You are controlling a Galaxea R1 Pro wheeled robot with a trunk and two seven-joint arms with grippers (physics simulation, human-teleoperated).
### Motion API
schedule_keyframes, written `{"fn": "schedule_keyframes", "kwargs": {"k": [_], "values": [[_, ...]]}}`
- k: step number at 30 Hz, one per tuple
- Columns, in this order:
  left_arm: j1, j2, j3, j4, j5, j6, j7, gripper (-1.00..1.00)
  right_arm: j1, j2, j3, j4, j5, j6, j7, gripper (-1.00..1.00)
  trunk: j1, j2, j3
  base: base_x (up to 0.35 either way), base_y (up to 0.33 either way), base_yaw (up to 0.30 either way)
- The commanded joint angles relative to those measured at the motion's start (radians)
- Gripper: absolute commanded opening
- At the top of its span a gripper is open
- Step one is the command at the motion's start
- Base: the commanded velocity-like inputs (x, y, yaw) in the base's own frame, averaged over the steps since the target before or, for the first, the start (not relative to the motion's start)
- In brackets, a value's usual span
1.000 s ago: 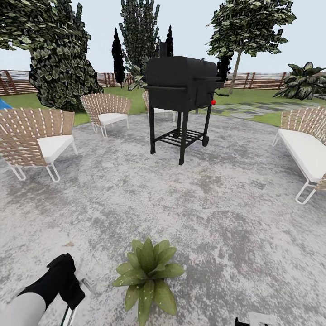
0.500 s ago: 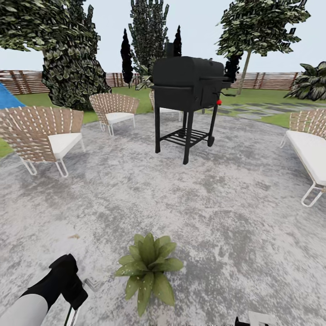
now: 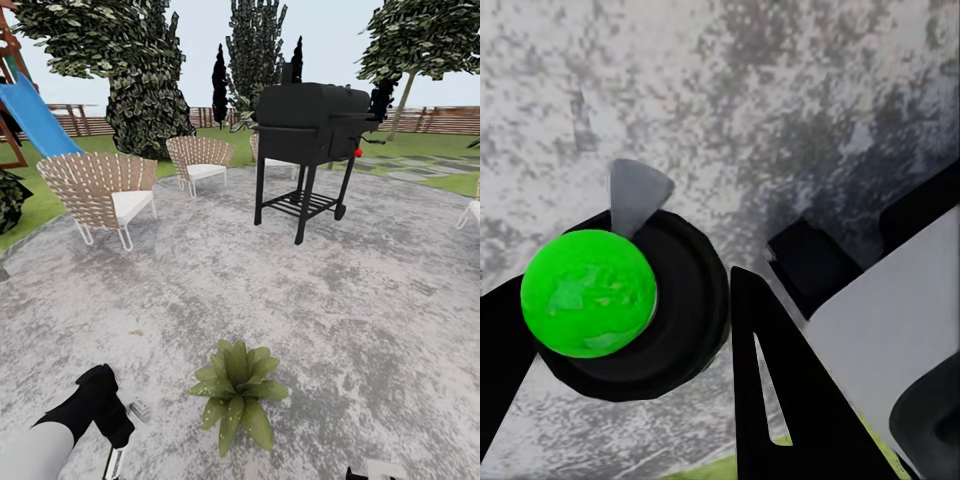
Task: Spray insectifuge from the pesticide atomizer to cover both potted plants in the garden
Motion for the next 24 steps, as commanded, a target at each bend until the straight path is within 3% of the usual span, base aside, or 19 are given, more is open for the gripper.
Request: {"fn": "schedule_keyframes", "kwargs": {"k": [1, 5, 11, 24], "values": [[-0.005, 0.001, -0.001, -0.001, -0.006, 0.010, -0.010, -1.00, -0.001, 0.000, -0.007, 0.002, 0.011, -0.004, -0.003, 1.00, 0.000, 0.000, -0.001, 0.000, 0.000, 0.277], [-0.016, -0.002, -0.001, -0.002, -0.013, 0.010, -0.014, -1.00, -0.001, 0.001, -0.007, 0.002, 0.011, -0.004, -0.003, 1.00, 0.000, 0.000, -0.001, 0.081, -0.093, 0.233], [-0.018, -0.004, -0.002, -0.002, -0.052, 0.011, -0.015, -1.00, -0.001, -0.002, -0.006, 0.002, 0.013, -0.004, 0.000, 1.00, 0.000, 0.000, -0.001, 0.124, -0.238, 0.032], [-0.017, -0.003, -0.002, 0.000, -0.052, 0.013, -0.013, -1.00, -0.001, 0.000, -0.006, 0.002, 0.011, -0.005, -0.002, 1.00, 0.000, 0.000, -0.001, -0.012, -0.264, 0.011]]}}
